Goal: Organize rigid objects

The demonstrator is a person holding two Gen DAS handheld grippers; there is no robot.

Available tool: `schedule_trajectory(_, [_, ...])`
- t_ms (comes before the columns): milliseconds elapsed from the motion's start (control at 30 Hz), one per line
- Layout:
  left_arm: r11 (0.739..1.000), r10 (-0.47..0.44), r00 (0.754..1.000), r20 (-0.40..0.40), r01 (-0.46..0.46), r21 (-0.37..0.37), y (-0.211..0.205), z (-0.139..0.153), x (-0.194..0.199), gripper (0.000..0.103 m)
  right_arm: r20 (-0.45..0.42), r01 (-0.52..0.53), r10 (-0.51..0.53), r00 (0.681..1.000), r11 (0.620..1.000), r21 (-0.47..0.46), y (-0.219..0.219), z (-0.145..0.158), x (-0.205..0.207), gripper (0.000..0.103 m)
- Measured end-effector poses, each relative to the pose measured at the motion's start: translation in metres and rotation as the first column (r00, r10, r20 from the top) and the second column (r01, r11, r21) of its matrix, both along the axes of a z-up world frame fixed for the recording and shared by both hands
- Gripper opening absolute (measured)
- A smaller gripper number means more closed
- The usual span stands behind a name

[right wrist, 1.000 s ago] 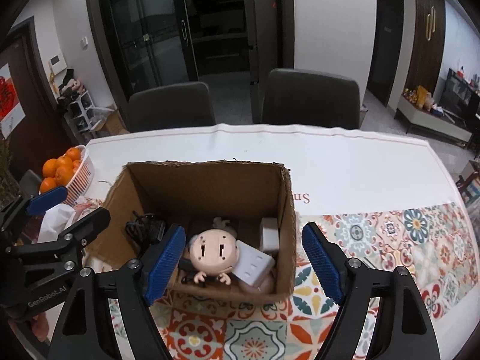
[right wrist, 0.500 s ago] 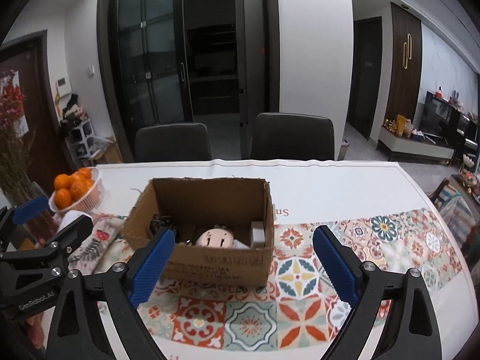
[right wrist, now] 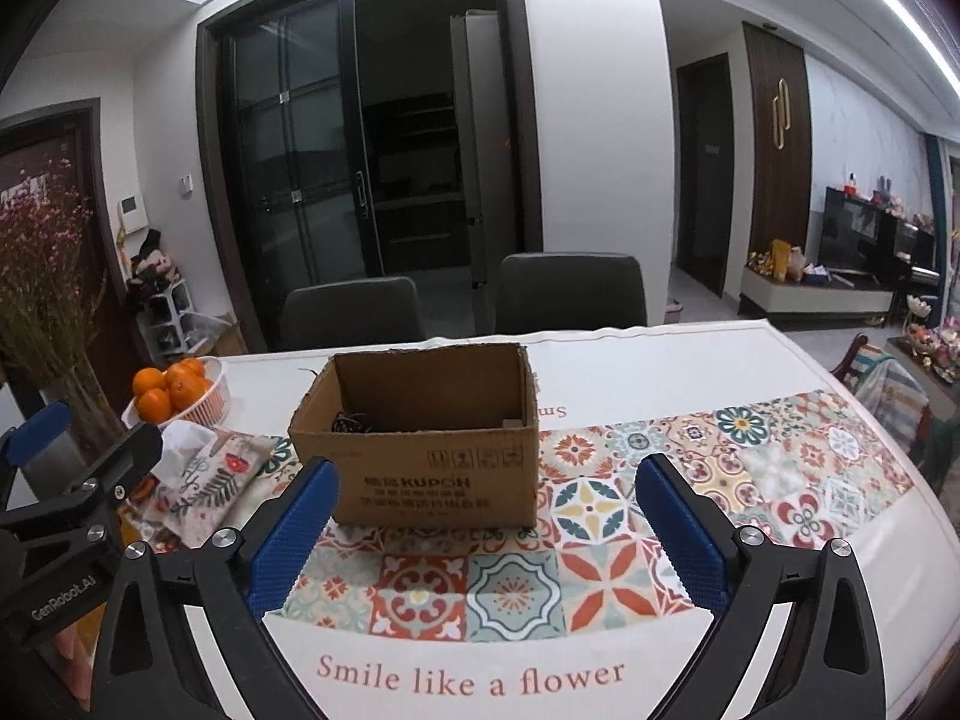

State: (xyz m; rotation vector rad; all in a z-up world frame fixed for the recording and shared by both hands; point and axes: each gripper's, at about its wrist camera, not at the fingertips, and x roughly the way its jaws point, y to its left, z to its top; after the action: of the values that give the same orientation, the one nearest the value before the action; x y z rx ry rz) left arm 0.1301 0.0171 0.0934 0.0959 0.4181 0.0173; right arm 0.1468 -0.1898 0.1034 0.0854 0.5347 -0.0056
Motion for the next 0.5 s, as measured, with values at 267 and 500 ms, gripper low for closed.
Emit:
schedule_trajectory(267, [0.999, -0.013, 1.0, -0.012, 0.013, -0.045, 0.005, -0.013, -0.026, 0.103, 0.023, 0.003, -0.002, 1.0, 1.0, -0.026, 0.006, -0.003, -0.027, 0.101])
schedule_trajectory(500, [0.998, -0.026, 1.0, -0.012, 0.025, -0.055, 0.004, -0.02, -0.045, 0.103, 0.017, -0.006, 0.006, 1.0, 1.0, -0.008, 0.007, -0.008, -0.043, 0.101])
